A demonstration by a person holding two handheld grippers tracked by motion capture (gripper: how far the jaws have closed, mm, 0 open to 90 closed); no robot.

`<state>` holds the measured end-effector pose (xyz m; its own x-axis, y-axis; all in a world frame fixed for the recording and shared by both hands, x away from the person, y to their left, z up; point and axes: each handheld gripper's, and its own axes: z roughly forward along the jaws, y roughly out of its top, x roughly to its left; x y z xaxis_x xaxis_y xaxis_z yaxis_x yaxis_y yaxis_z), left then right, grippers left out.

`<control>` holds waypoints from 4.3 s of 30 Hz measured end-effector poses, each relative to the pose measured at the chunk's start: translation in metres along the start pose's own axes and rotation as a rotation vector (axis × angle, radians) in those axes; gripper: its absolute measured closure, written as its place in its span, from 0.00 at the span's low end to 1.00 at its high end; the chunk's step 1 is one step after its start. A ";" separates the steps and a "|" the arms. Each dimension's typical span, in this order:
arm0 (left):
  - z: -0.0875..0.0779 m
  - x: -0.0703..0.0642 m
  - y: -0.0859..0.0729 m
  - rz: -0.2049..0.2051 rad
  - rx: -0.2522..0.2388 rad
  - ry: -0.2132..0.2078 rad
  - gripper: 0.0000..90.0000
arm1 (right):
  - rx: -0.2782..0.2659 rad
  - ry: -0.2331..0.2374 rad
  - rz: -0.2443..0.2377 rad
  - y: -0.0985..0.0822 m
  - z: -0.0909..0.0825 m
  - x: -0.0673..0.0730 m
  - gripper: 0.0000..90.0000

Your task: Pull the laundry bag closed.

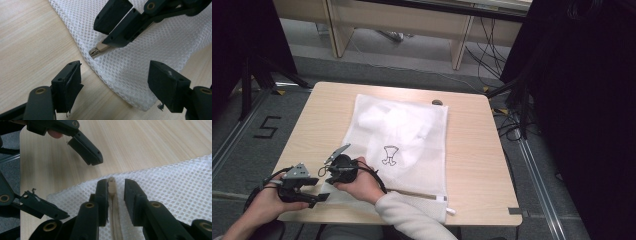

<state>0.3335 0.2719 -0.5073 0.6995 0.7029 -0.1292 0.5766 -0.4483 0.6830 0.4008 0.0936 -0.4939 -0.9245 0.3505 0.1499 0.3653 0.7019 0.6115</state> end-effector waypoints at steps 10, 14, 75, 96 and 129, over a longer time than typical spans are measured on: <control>-0.001 0.000 -0.001 -0.016 0.011 0.006 0.29 | 0.003 0.003 -0.021 0.002 0.009 0.000 0.87; 0.000 0.000 -0.001 -0.012 0.009 0.007 0.29 | 0.008 0.007 -0.003 0.001 0.010 0.001 0.89; -0.001 -0.001 0.015 -0.088 -0.062 -0.029 0.95 | 0.082 0.005 -0.068 -0.008 -0.031 0.004 0.91; -0.002 -0.001 0.015 -0.107 -0.073 -0.035 0.95 | 0.112 0.002 -0.074 -0.015 -0.033 0.002 0.91; -0.003 -0.001 0.016 -0.089 -0.060 -0.006 0.95 | 0.129 -0.003 -0.055 -0.027 -0.040 0.000 0.91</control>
<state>0.3403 0.2659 -0.4942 0.6491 0.7352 -0.1952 0.6104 -0.3503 0.7104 0.3867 0.0493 -0.4794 -0.9432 0.3112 0.1164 0.3253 0.7942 0.5133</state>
